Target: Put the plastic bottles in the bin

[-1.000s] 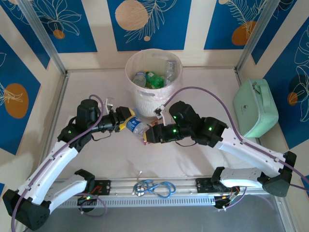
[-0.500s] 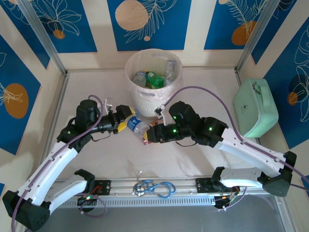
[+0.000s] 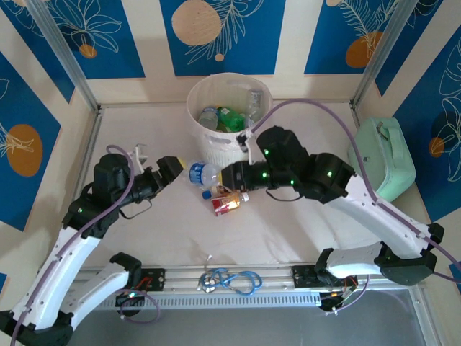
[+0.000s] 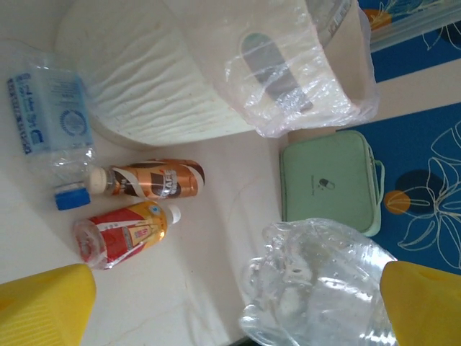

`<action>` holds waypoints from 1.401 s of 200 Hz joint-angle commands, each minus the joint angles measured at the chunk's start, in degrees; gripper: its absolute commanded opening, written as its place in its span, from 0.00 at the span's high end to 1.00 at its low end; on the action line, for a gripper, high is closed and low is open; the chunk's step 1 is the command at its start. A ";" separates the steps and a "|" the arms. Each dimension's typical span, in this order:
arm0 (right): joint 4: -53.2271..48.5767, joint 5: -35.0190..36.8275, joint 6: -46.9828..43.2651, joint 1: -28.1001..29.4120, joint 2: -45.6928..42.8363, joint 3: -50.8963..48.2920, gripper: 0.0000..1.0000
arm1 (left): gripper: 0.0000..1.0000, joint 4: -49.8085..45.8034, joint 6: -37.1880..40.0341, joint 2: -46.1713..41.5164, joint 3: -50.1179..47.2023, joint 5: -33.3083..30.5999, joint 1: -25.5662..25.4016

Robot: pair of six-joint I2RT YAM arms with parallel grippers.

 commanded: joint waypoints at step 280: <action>-7.06 11.48 -14.26 -13.14 30.80 37.01 0.35 | 0.05 -5.33 2.86 -0.31 -6.59 -5.07 1.02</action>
